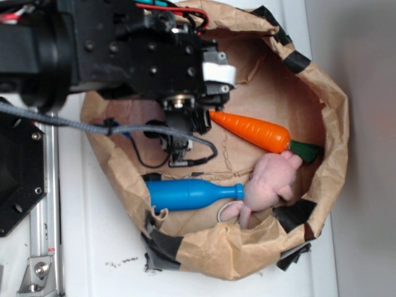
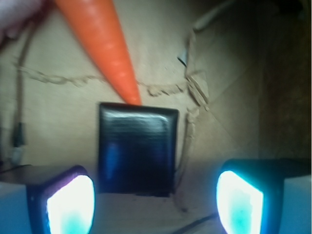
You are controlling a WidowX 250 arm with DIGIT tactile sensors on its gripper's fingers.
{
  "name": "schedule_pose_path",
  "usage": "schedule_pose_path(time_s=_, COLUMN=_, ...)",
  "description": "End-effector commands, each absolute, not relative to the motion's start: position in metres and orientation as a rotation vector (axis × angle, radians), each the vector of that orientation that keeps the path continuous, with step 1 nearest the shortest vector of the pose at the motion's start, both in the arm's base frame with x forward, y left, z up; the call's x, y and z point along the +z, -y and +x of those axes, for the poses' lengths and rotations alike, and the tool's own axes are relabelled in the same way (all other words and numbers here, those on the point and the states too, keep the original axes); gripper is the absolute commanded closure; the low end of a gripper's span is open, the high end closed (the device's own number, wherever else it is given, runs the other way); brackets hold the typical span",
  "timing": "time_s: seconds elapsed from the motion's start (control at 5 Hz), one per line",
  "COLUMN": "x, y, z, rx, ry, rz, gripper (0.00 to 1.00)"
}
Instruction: Grab the black box.
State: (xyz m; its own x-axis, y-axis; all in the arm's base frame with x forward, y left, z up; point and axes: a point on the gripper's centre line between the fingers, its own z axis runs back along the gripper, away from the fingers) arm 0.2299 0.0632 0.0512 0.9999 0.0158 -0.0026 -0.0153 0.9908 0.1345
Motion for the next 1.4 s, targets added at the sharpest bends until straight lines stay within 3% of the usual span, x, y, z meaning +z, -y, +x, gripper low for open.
schedule_pose_path(time_s=0.0, x=0.061, y=-0.084, z=0.229, rx=0.073, ry=0.037, rz=0.185, gripper=0.00)
schedule_pose_path(time_s=0.4, x=0.039, y=-0.082, z=0.238, rx=0.077, ry=0.035, rz=0.223, gripper=0.00)
schedule_pose_path(time_s=0.6, x=0.023, y=-0.064, z=0.240, rx=0.044, ry=0.020, rz=0.194, gripper=0.00)
schedule_pose_path(time_s=0.8, x=0.022, y=-0.047, z=0.238, rx=0.027, ry=0.010, rz=0.123, gripper=0.00)
schedule_pose_path(time_s=1.2, x=0.037, y=-0.024, z=0.236, rx=0.012, ry=0.038, rz=0.030, gripper=0.00)
